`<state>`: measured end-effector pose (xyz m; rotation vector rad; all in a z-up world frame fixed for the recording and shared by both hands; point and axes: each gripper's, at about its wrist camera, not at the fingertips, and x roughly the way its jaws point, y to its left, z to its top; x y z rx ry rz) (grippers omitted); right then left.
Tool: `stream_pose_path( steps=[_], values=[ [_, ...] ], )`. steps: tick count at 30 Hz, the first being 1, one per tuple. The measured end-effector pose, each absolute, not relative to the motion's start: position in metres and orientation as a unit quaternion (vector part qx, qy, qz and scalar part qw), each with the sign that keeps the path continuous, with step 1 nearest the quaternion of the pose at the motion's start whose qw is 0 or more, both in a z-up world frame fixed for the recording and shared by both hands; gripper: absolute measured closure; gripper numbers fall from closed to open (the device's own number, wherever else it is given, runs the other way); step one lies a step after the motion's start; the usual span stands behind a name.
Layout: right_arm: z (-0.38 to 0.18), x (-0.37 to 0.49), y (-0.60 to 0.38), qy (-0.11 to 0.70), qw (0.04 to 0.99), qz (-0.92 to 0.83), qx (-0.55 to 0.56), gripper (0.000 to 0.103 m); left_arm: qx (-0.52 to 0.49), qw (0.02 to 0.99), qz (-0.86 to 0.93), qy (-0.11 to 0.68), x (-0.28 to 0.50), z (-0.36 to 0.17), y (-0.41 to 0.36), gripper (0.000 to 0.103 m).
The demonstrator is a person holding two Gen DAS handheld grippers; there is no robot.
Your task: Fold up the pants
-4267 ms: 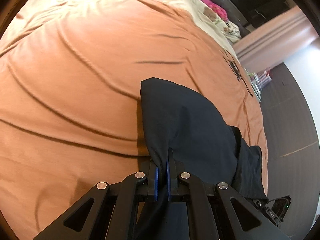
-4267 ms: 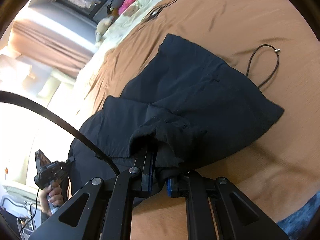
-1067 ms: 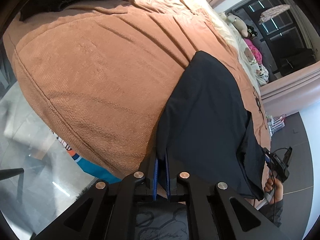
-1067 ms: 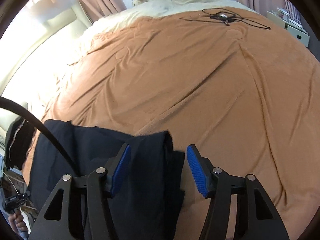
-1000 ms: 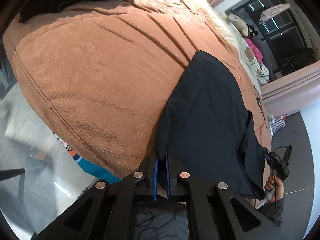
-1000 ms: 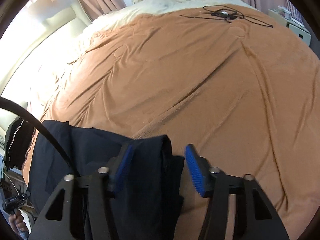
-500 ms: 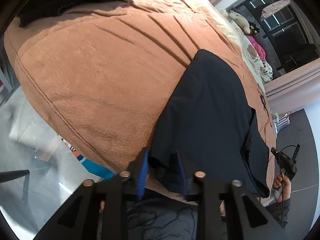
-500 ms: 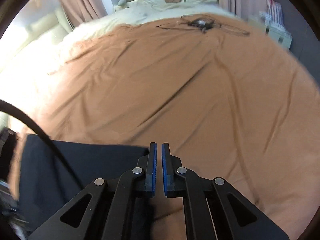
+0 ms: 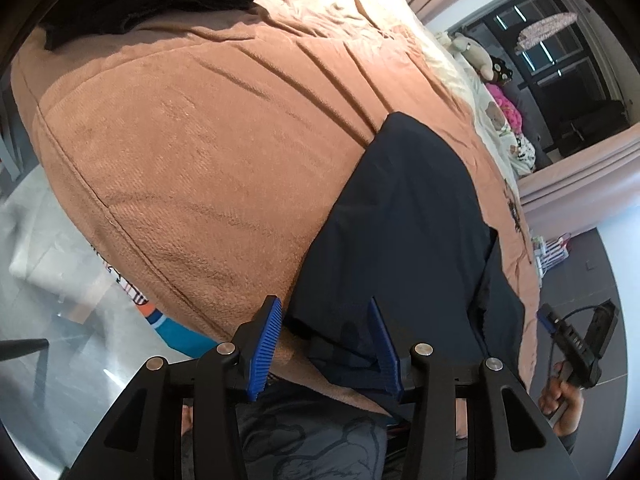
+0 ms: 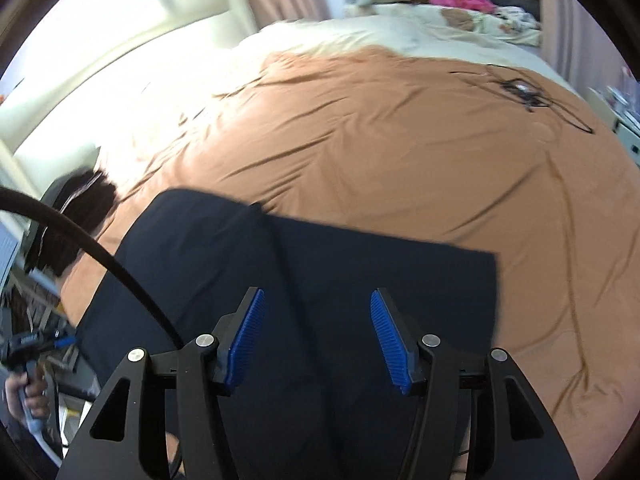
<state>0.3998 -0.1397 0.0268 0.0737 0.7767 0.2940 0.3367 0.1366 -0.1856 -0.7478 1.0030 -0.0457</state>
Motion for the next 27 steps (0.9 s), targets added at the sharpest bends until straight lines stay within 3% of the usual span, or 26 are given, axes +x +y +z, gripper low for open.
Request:
stream_pose_path(
  steps=[6, 27],
  values=[
    [0.023, 0.394, -0.108, 0.393, 0.903, 0.175, -0.006, 0.043, -0.359, 0.81, -0.016, 0.463, 0.331, -0.185, 0.142, 0.056],
    [-0.002, 0.409, -0.041, 0.414, 0.875, 0.235, -0.086, 0.048, -0.374, 0.807, -0.021, 0.456, 0.318, -0.191, 0.156, 0.056]
  ],
)
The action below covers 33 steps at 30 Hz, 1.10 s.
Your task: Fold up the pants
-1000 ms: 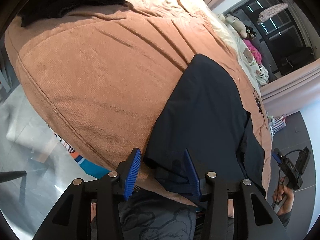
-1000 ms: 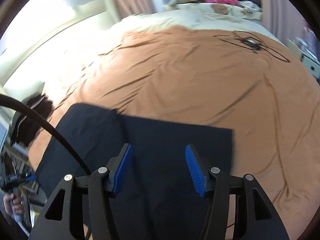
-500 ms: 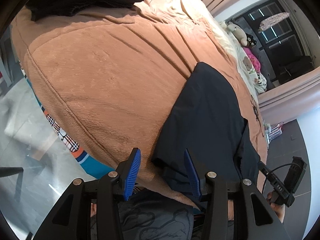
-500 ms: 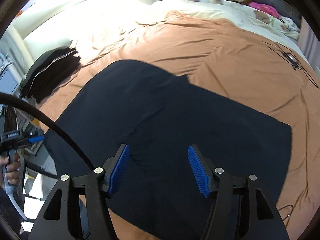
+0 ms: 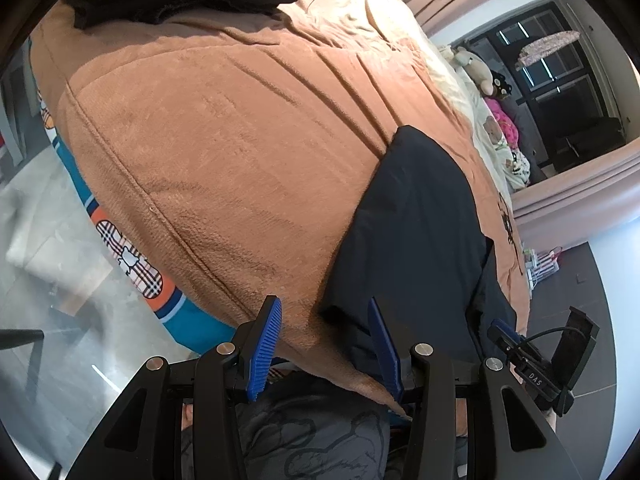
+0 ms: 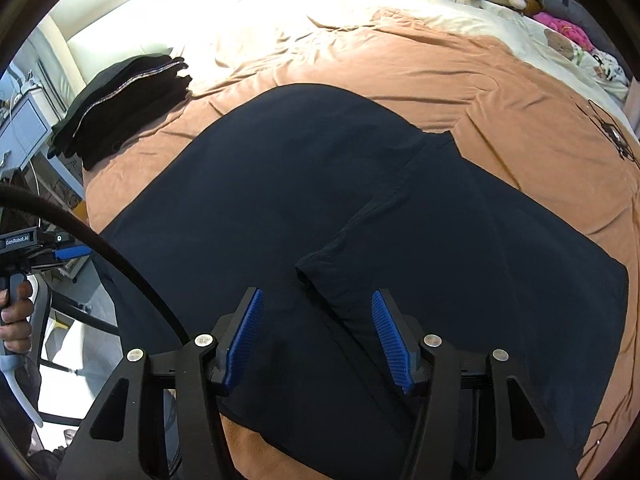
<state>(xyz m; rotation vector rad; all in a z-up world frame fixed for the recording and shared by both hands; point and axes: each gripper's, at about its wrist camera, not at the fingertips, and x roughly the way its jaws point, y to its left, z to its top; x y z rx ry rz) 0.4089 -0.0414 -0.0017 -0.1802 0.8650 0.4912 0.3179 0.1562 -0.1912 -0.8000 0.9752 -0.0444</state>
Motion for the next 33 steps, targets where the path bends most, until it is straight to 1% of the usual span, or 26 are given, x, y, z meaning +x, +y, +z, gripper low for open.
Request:
stream_pose_path(
  steps=[8, 10, 11, 12, 13, 15, 16, 18, 25, 33],
  values=[
    [-0.019, 0.43, -0.013, 0.429, 0.868, 0.234, -0.093, 0.048, -0.373, 0.806, -0.02, 0.459, 0.318, -0.193, 0.156, 0.056],
    [-0.028, 0.44, -0.008, 0.44, 0.865, 0.221, -0.091, 0.058, -0.373, 0.807, -0.019, 0.458, 0.317, -0.193, 0.156, 0.056],
    [-0.03, 0.444, -0.007, 0.444, 0.865, 0.215, -0.091, 0.06, -0.374, 0.807, -0.018, 0.458, 0.318, -0.193, 0.156, 0.056],
    [-0.035, 0.448, -0.006, 0.449, 0.865, 0.204, -0.091, 0.067, -0.375, 0.806, -0.017, 0.458, 0.318, -0.193, 0.156, 0.056],
    [-0.039, 0.453, -0.005, 0.454, 0.866, 0.189, -0.091, 0.077, -0.375, 0.806, -0.018, 0.458, 0.318, -0.193, 0.155, 0.056],
    [-0.041, 0.456, -0.005, 0.453, 0.869, 0.177, -0.09, 0.083, -0.372, 0.807, -0.018, 0.458, 0.32, -0.192, 0.153, 0.056],
    [-0.04, 0.457, -0.006, 0.452, 0.87, 0.177, -0.084, 0.089, -0.371, 0.808, -0.019, 0.458, 0.32, -0.191, 0.152, 0.056],
    [-0.035, 0.455, -0.007, 0.447, 0.873, 0.178, -0.083, 0.098, -0.37, 0.809, -0.021, 0.457, 0.322, -0.19, 0.15, 0.056],
    [0.005, 0.44, -0.033, 0.406, 0.892, 0.187, -0.074, 0.101, -0.371, 0.811, -0.023, 0.452, 0.323, -0.187, 0.145, 0.056],
    [0.052, 0.437, -0.093, 0.362, 0.918, 0.158, -0.018, 0.101, -0.368, 0.812, -0.022, 0.453, 0.324, -0.184, 0.14, 0.056]
  ],
)
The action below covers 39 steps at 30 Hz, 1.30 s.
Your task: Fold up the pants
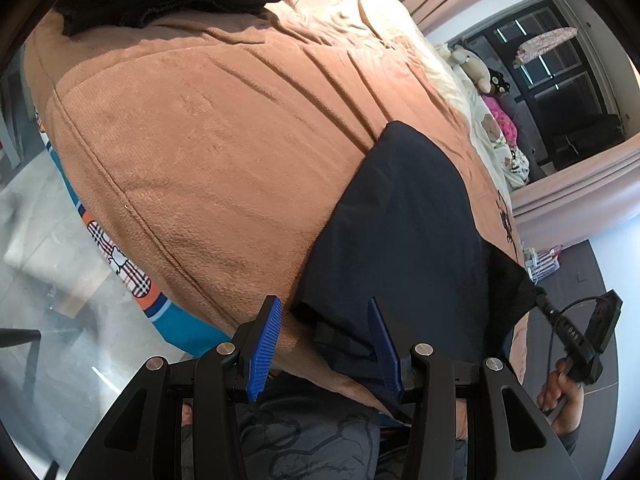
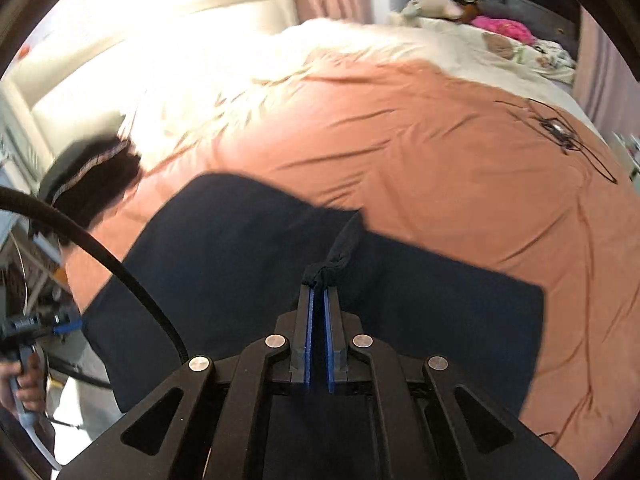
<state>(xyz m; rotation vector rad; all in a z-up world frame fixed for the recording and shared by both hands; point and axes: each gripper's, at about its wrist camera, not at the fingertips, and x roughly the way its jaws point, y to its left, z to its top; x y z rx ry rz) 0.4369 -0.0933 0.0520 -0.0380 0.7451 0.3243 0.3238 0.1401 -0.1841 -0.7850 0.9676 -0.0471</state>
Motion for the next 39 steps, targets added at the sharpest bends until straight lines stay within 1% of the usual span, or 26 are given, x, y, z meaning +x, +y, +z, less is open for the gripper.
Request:
stream_pose_path(
  steps=[7, 15, 22, 23, 24, 25, 26, 27, 28, 39],
  values=[
    [0.064, 0.443, -0.156, 0.349, 0.928, 0.124, 0.041, 0.101, -0.367, 0.811, -0.015, 0.455, 0.324, -0.183, 0.137, 0.056],
    [0.06, 0.446, -0.186, 0.341, 0.934, 0.087, 0.067, 0.103, -0.357, 0.815, -0.011, 0.457, 0.326, -0.182, 0.134, 0.056],
    [0.034, 0.464, -0.203, 0.383, 0.912, 0.085, 0.118, 0.103, -0.348, 0.816, -0.009, 0.462, 0.331, -0.181, 0.127, 0.056],
    [0.03, 0.463, -0.206, 0.387, 0.91, 0.087, 0.121, 0.101, -0.346, 0.816, -0.009, 0.463, 0.332, -0.181, 0.126, 0.056],
    [0.027, 0.463, -0.207, 0.389, 0.908, 0.089, 0.124, 0.093, -0.346, 0.815, -0.009, 0.465, 0.333, -0.18, 0.125, 0.056],
    [0.022, 0.462, -0.21, 0.393, 0.906, 0.087, 0.13, 0.076, -0.345, 0.815, -0.009, 0.466, 0.333, -0.181, 0.124, 0.056],
    [0.02, 0.463, -0.214, 0.392, 0.906, 0.086, 0.136, 0.066, -0.345, 0.815, -0.009, 0.466, 0.334, -0.181, 0.123, 0.056],
    [0.018, 0.459, -0.217, 0.389, 0.905, 0.088, 0.144, 0.052, -0.344, 0.815, -0.009, 0.467, 0.335, -0.181, 0.122, 0.056],
    [0.016, 0.456, -0.222, 0.385, 0.904, 0.099, 0.158, 0.05, -0.343, 0.815, -0.01, 0.467, 0.335, -0.181, 0.121, 0.056],
    [-0.013, 0.463, -0.24, 0.428, 0.868, 0.154, 0.197, 0.05, -0.342, 0.813, -0.007, 0.472, 0.334, -0.183, 0.119, 0.056]
  ],
)
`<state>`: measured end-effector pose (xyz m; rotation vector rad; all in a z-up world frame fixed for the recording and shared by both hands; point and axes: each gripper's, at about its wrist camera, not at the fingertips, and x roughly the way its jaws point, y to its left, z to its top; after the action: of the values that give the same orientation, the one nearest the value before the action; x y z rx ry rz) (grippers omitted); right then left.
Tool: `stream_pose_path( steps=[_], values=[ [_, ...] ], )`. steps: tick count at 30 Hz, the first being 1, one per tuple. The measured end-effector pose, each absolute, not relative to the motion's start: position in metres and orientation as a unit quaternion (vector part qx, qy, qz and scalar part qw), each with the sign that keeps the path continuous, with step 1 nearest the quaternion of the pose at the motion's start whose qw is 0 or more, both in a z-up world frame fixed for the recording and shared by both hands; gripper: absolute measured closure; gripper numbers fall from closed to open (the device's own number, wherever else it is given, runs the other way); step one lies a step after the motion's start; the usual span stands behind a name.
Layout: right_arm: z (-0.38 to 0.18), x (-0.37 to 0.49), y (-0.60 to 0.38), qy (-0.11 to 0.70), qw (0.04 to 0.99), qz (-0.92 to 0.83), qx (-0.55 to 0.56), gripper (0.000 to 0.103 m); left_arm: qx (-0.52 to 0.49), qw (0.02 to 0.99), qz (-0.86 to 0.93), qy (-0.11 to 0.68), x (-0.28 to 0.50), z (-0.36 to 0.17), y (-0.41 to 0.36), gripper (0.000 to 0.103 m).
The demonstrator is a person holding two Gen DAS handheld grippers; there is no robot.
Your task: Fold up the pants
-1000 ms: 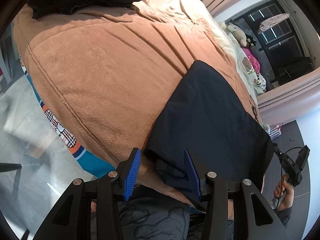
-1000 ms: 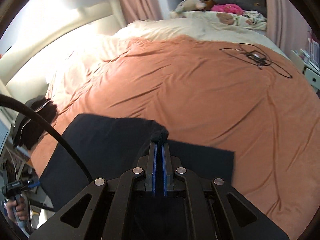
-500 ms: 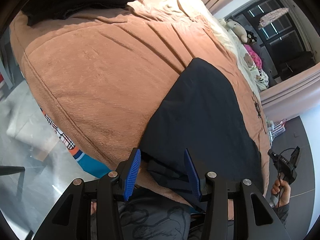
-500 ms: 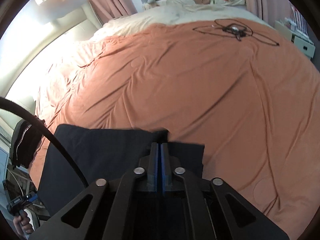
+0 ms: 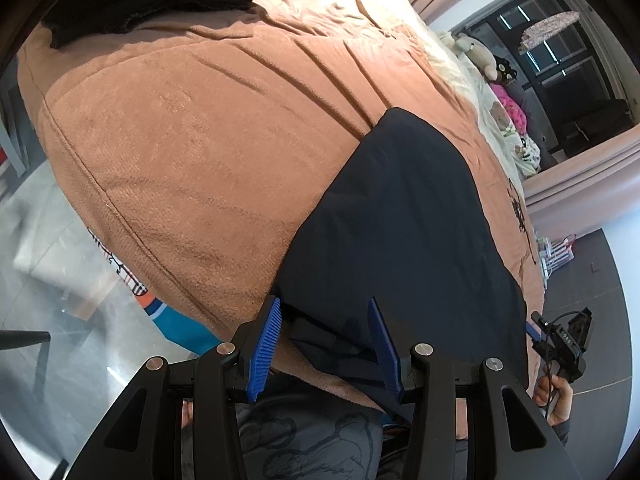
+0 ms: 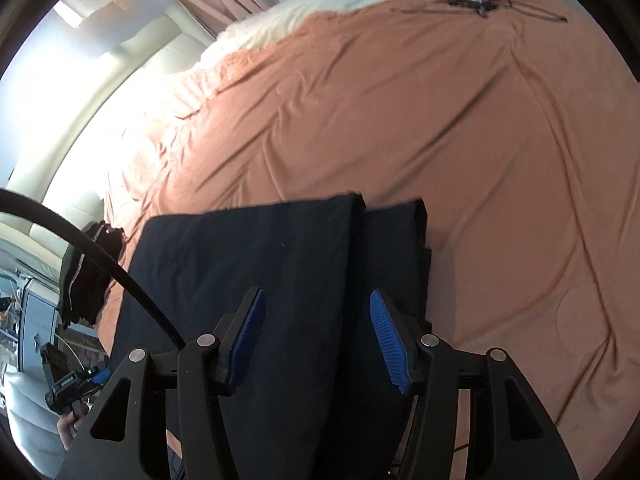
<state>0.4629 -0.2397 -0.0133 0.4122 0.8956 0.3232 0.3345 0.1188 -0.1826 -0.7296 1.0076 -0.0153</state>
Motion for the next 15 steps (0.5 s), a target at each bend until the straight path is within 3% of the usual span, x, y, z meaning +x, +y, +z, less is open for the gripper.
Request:
stream_pose_path(
  steps=[8, 10, 14, 15],
  values=[
    [-0.025, 0.479, -0.249, 0.444, 0.844, 0.19, 0.235, 0.05, -0.344, 0.812, -0.008, 0.472, 0.332, -0.183, 0.118, 0.056],
    [-0.028, 0.482, -0.253, 0.443, 0.837, 0.202, 0.249, 0.065, -0.342, 0.812, -0.009, 0.472, 0.332, -0.182, 0.117, 0.056],
    [-0.037, 0.494, -0.255, 0.456, 0.829, 0.205, 0.251, 0.069, -0.342, 0.812, -0.009, 0.473, 0.331, -0.181, 0.116, 0.056],
    [-0.04, 0.496, -0.255, 0.458, 0.827, 0.205, 0.253, 0.077, -0.342, 0.812, -0.009, 0.472, 0.331, -0.181, 0.116, 0.055]
  ],
)
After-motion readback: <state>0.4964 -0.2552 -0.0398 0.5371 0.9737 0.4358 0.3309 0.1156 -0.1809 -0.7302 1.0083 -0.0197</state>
